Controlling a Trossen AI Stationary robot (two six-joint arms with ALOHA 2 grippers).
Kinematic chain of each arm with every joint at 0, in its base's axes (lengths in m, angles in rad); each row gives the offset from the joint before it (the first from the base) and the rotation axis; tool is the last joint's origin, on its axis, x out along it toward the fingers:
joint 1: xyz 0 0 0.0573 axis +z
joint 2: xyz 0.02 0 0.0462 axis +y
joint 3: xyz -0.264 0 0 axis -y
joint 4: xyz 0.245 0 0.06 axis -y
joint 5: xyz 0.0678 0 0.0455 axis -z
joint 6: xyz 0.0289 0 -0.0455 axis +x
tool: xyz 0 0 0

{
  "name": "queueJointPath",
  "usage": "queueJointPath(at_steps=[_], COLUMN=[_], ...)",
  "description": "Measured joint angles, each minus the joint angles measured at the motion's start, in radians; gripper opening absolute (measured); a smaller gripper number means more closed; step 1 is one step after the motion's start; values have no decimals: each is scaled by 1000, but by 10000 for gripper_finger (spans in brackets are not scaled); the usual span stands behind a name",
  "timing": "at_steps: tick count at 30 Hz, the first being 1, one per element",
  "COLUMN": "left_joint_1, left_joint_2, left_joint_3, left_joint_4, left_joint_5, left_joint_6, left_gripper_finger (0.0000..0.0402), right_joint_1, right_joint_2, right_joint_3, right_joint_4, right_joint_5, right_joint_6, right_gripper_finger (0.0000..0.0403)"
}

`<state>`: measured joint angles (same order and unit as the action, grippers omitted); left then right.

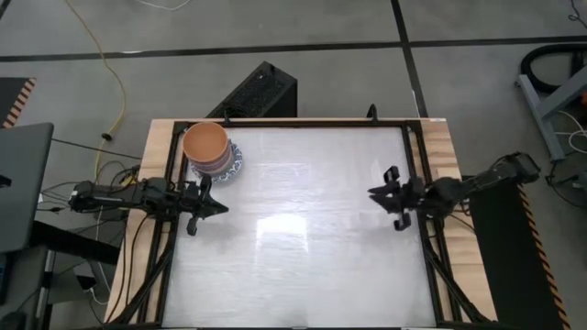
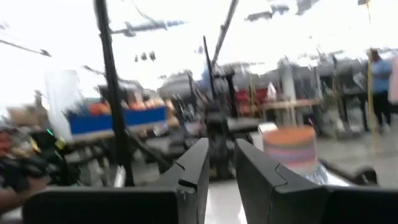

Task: Nest bowls inside each other
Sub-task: Return to Home Position

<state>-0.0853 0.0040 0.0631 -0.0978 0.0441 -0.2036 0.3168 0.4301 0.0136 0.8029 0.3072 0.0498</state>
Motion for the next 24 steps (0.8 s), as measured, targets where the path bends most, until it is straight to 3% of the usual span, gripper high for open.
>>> queueJointPath(at_steps=[4, 8, 13, 18, 24], left_joint_1=[0, 0, 0, 0, 0], left_joint_2=[0, 0, 0, 0, 2], left_joint_3=[0, 0, 0, 0, 0], left_joint_4=[0, 0, -2, -2, 0], left_joint_5=[-4, -4, 0, 15, 65], left_joint_6=[1, 0, -1, -2, -19], left_gripper_finger=[0, 0, 0, 0, 0], right_joint_1=[24, 37, 37, 37, 46], right_joint_2=[-46, -129, -243, -426, -415], right_joint_3=[55, 124, 192, 249, 264], right_joint_4=[61, 49, -4, -374, -726], right_joint_5=[-13, 63, 62, 58, -36], right_joint_6=[-85, -112, -218, -293, -144], right_gripper_finger=[97, 97, 97, 97, 97])
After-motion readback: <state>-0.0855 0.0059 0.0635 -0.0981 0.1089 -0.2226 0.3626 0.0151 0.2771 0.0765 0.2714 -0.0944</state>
